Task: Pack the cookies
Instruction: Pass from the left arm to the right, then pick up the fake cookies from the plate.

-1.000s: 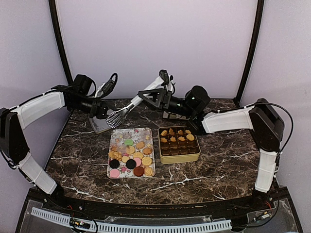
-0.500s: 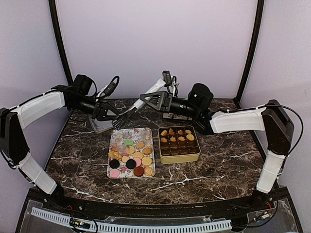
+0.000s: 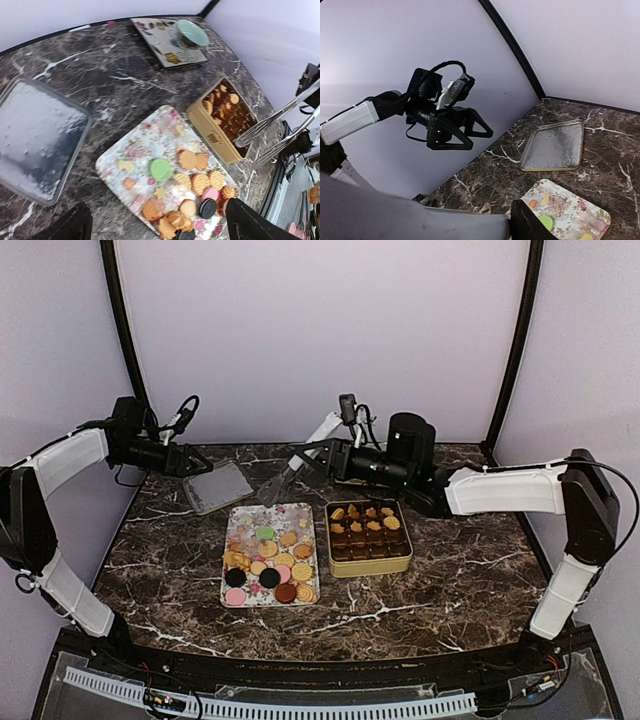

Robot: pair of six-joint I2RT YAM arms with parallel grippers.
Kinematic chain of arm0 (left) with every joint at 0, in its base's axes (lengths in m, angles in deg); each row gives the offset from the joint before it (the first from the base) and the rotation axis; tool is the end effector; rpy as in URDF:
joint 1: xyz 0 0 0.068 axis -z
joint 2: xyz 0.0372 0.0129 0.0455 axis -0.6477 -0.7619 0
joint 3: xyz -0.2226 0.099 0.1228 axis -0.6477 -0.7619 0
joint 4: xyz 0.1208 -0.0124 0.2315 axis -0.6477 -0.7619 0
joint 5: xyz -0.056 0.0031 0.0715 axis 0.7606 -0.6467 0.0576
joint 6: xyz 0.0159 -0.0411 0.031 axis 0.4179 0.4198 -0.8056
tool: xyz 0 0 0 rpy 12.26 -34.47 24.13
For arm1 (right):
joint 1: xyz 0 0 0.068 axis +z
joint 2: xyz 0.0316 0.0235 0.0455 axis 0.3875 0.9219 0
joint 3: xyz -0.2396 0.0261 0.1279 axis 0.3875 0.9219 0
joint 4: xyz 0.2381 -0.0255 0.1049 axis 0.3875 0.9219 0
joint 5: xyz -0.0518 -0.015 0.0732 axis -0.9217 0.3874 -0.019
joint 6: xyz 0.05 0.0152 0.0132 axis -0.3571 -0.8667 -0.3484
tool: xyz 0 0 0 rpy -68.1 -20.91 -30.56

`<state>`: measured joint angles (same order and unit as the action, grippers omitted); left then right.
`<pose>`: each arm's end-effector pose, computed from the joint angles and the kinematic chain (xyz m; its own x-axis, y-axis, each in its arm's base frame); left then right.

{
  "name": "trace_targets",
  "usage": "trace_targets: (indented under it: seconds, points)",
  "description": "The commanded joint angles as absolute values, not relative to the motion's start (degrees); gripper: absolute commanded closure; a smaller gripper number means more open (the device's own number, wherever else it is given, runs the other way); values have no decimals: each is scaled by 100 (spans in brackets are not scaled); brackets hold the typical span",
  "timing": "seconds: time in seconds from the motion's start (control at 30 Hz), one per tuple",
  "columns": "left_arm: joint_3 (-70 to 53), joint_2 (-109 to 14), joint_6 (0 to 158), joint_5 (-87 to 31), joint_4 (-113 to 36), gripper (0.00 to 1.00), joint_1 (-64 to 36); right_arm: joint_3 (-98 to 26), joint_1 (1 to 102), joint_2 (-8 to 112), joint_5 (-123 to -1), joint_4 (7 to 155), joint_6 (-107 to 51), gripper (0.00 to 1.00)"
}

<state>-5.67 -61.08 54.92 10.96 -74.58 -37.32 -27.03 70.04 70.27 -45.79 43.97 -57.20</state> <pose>0.3305 -0.0437 0.3039 -0.6132 0.1778 -0.7697 0.6721 0.6295 -0.3900 0.2663 0.3091 0.3007 -0.5182 0.2312 -0.8234 -0.7919 0.2341 0.5641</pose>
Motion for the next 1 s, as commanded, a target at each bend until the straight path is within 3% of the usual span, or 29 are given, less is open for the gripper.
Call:
trace_targets:
  seconds: [0.0, 0.33, 0.97]
  points:
    - [-1055, -5743, 5446, 684, -7461, 4, -4189, -2698, 7281, 6866, -5958, 5090, -4610, 51]
    - [-1698, -5396, 5347, 1, -7380, 1, -4537, -2921, 8077, 7502, -7649, 5171, -3672, 49]
    - [-1763, -5386, 5327, 140, -7491, 1, -4607, -3073, 8280, 8117, -7932, 4937, -3679, 50]
